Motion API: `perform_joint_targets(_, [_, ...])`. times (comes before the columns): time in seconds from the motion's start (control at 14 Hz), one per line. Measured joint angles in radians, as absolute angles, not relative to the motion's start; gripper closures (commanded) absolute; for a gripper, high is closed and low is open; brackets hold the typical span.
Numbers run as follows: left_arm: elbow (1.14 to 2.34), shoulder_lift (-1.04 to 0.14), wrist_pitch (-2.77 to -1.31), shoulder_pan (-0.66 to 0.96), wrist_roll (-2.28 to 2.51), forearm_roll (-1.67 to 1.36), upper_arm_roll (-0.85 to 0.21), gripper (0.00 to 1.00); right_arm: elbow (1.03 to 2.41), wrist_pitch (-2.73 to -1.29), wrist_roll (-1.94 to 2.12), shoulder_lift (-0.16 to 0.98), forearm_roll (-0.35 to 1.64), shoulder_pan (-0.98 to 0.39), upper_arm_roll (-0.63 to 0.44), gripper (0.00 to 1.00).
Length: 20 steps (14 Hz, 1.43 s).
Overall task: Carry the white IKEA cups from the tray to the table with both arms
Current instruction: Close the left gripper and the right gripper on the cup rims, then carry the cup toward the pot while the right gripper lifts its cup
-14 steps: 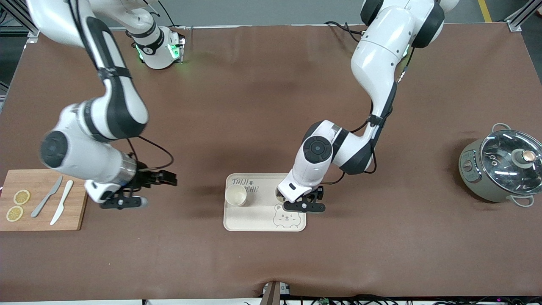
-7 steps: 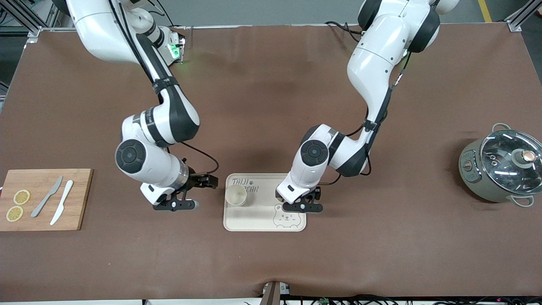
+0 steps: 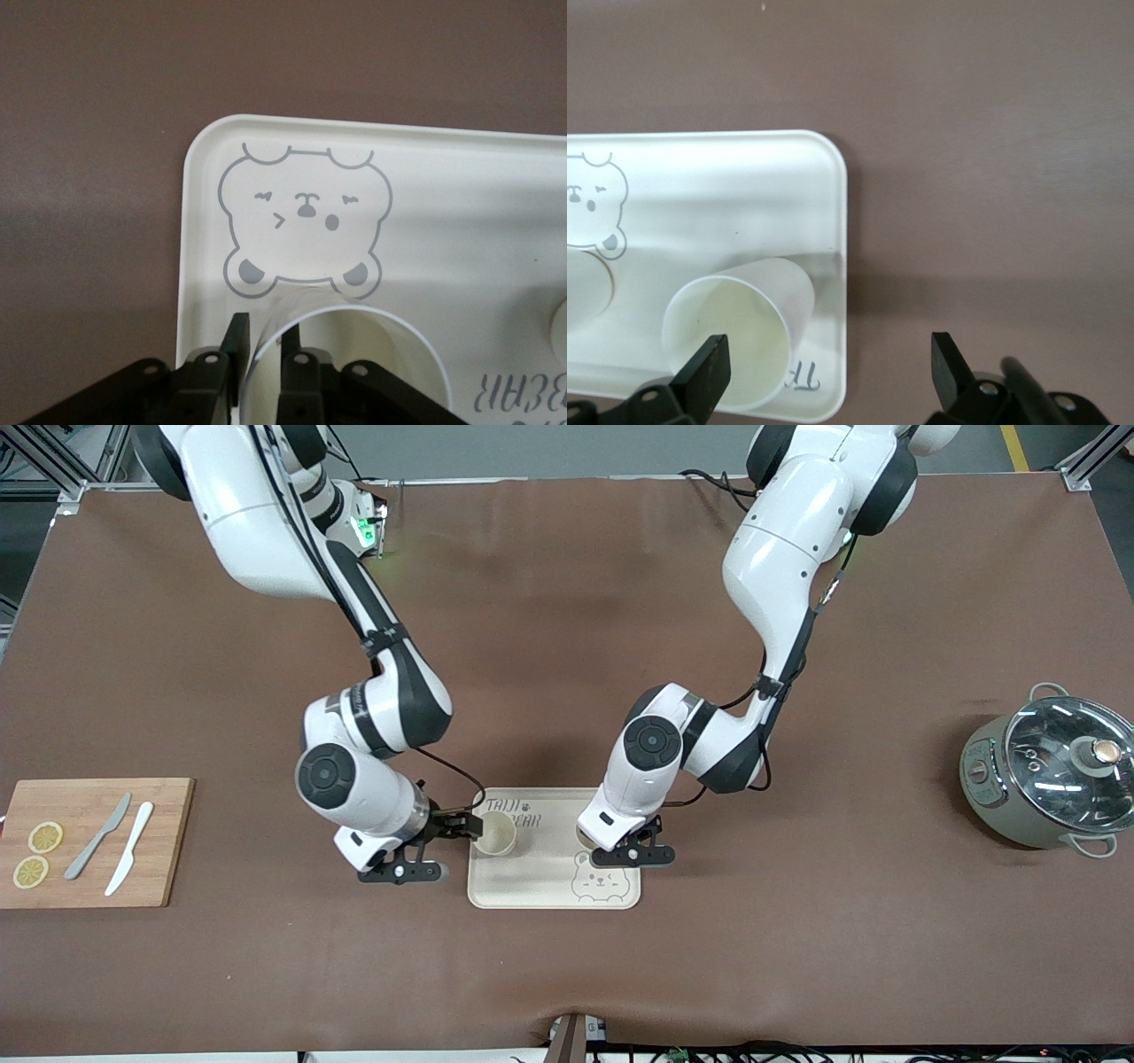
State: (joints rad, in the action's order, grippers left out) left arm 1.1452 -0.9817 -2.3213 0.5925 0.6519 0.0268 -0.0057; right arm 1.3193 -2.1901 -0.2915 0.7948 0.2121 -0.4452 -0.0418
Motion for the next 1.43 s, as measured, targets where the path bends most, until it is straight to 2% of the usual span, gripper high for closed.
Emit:
perform_joint_targets(0.29, [1.133,-0.975,-2.308,0.591,0.652,0.027,-0.003,1.0,1.283,-2.203,-0.324,0.842,0.212,-0.477,-0.042,0.0])
perform_joint_targets(0.71, [1.144,-0.853,-2.065,0.551,0.652,0.027,0.007,1.0,1.28,-2.198,-0.327,0.859,0.212,-0.489,-0.042,0.0])
perform_joint_targets(0.93, [1.302,-0.671,-2.046,0.503,0.617,0.027,0.007,1.0,1.28,-2.224,-0.327,0.871,0.212,-0.502,-0.042,0.0])
perform_joint_targets(1.0, [1.383,-0.585,-2.043,0.478,0.575,0.027,0.007,1.0,1.282,-2.233,-0.327,0.875,0.211,-0.506,-0.042,0.05])
perform_joint_targets(1.21, [1.659,-0.318,-2.078,0.394,0.454,0.026,0.006,1.0,1.286,-2.243,-0.327,0.88,0.21,-0.515,-0.043,0.6])
perform_joint_targets(1.43, [1.922,-0.118,-2.158,0.336,0.37,0.026,0.006,1.0,1.286,-2.245,-0.327,0.88,0.209,-0.515,-0.045,1.0])
